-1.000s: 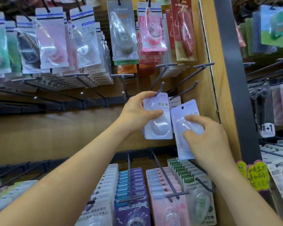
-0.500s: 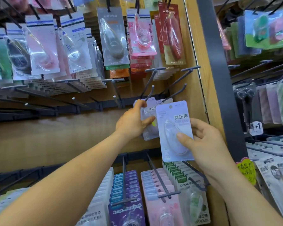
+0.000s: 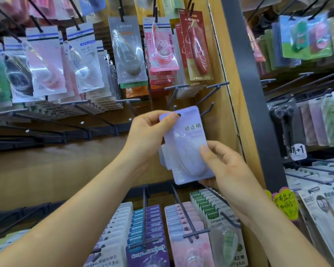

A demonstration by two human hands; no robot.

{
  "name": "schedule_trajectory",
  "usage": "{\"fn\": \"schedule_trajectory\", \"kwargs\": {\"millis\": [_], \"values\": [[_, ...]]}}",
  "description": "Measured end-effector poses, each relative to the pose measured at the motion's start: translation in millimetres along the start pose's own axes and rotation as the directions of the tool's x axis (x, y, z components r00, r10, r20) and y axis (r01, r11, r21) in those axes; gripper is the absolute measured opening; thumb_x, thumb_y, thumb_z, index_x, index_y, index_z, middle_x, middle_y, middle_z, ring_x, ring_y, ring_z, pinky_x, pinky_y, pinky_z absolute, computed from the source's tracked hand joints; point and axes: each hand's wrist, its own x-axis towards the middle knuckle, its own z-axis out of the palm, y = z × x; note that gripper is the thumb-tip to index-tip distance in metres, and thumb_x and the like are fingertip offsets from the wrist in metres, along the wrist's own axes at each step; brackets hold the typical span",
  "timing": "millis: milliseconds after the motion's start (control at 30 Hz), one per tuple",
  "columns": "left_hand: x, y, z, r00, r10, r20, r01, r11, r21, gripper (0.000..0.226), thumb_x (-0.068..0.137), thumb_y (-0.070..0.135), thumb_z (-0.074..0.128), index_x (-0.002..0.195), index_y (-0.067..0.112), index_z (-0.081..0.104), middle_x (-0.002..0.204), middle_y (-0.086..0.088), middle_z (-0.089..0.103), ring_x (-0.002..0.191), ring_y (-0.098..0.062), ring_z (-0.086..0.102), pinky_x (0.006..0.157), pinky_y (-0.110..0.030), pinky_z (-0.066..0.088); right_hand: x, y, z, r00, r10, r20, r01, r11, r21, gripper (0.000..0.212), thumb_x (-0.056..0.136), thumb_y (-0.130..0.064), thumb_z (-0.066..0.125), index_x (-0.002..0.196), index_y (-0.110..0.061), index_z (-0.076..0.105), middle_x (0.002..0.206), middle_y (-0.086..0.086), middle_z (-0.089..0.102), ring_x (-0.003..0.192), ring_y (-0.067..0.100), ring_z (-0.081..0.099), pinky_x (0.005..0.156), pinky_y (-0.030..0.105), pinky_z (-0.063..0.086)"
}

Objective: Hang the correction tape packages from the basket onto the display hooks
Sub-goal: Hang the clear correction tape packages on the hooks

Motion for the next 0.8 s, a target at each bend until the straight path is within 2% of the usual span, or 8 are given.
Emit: {"fn": "schedule_trajectory", "kwargs": {"millis": [100, 167, 300, 467, 533, 600, 667, 800], "values": [[2.8, 6.9, 1.4, 0.995, 0.069, -0.071, -0.070, 0.998, -0.011, 0.011, 0.095, 0.024, 0.062, 0.090, 0.019, 0.071, 0.086, 0.001, 0.075, 0.080, -0.015, 0.071, 0.069, -0.030, 0.057, 2.3, 0.7, -0.3, 0.999, 0.036, -0.023, -0.038, 0.998, -0.060, 0.026, 0.103, -0.032, 0.045, 0.102, -0.021, 0.069, 0.076, -0.002, 0.068, 0.061, 0.009, 0.061, 0.052, 0.020, 0.049], [2.8, 8.6, 3.9, 0.990, 0.095, -0.101, -0.093, 0.995, 0.021, 0.012, 0.096, 0.024, 0.062, 0.090, 0.018, 0.070, 0.086, 0.002, 0.075, 0.079, -0.013, 0.072, 0.071, -0.030, 0.059, 3.1, 0.4, -0.4, 0.999, 0.018, -0.043, -0.022, 0.996, -0.087, 0.025, 0.103, -0.028, 0.047, 0.099, -0.018, 0.070, 0.066, 0.001, 0.064, 0.053, 0.009, 0.055, 0.048, 0.019, 0.044], [6.6, 10.4, 9.2, 0.986, 0.060, -0.157, -0.055, 0.998, 0.041, 0.013, 0.097, 0.025, 0.060, 0.093, 0.018, 0.069, 0.093, -0.001, 0.074, 0.083, -0.017, 0.072, 0.078, -0.038, 0.060, 2.1, -2.5, -0.4, 0.999, -0.006, -0.038, 0.003, 0.997, -0.081, 0.024, 0.103, -0.029, 0.046, 0.095, -0.019, 0.067, 0.054, 0.001, 0.063, 0.044, 0.007, 0.050, 0.044, 0.016, 0.041], [15.0, 4.1, 11.2, 0.987, -0.077, -0.143, 0.090, 0.992, 0.091, 0.017, 0.100, 0.030, 0.056, 0.102, 0.020, 0.069, 0.103, -0.003, 0.072, 0.095, -0.022, 0.070, 0.086, -0.043, 0.057, 0.8, -0.4, 2.0, 0.998, -0.010, -0.067, 0.003, 0.994, -0.110, 0.026, 0.103, -0.029, 0.046, 0.089, -0.019, 0.065, 0.050, -0.002, 0.057, 0.042, 0.005, 0.045, 0.043, 0.015, 0.038], [16.4, -1.5, 11.1, 0.980, -0.147, -0.137, 0.162, 0.981, 0.105, 0.017, 0.100, 0.033, 0.054, 0.103, 0.021, 0.066, 0.105, -0.002, 0.071, 0.097, -0.022, 0.069, 0.082, -0.040, 0.057, 3.6, 2.4, 3.9, 0.995, -0.024, -0.093, 0.009, 0.987, -0.160, 0.029, 0.103, -0.029, 0.047, 0.087, -0.014, 0.066, 0.048, -0.005, 0.053, 0.042, 0.002, 0.043, 0.045, 0.017, 0.037], [12.5, -3.7, 7.3, 0.971, -0.213, -0.110, 0.220, 0.974, 0.050, 0.019, 0.101, 0.032, 0.052, 0.106, 0.020, 0.065, 0.104, -0.001, 0.073, 0.093, -0.019, 0.070, 0.075, -0.035, 0.057, 7.6, 5.5, 5.6, 0.993, -0.035, -0.117, 0.010, 0.978, -0.210, 0.030, 0.103, -0.029, 0.047, 0.085, -0.013, 0.066, 0.048, -0.008, 0.052, 0.042, 0.001, 0.044, 0.049, 0.021, 0.036], [2.9, -3.2, -2.0, 0.970, -0.239, -0.045, 0.238, 0.971, -0.018, 0.018, 0.101, 0.029, 0.052, 0.109, 0.019, 0.066, 0.104, 0.001, 0.075, 0.092, -0.016, 0.072, 0.074, -0.033, 0.060, 11.3, 8.7, 5.5, 0.991, -0.034, -0.127, 0.001, 0.967, -0.254, 0.029, 0.103, -0.029, 0.047, 0.086, -0.016, 0.066, 0.048, -0.011, 0.054, 0.043, 0.001, 0.047, 0.052, 0.024, 0.039], [-11.6, -5.8, -21.2, 0.973, -0.215, 0.084, 0.209, 0.975, 0.071, 0.016, 0.098, 0.017, 0.057, 0.109, 0.016, 0.069, 0.103, 0.004, 0.076, 0.092, -0.016, 0.074, 0.080, -0.036, 0.061, 16.2, 13.9, 5.1, 0.995, -0.014, -0.101, -0.022, 0.937, -0.348, 0.024, 0.104, -0.024, 0.046, 0.087, -0.021, 0.064, 0.061, -0.010, 0.058, 0.056, 0.002, 0.055, 0.058, 0.027, 0.047]]}}
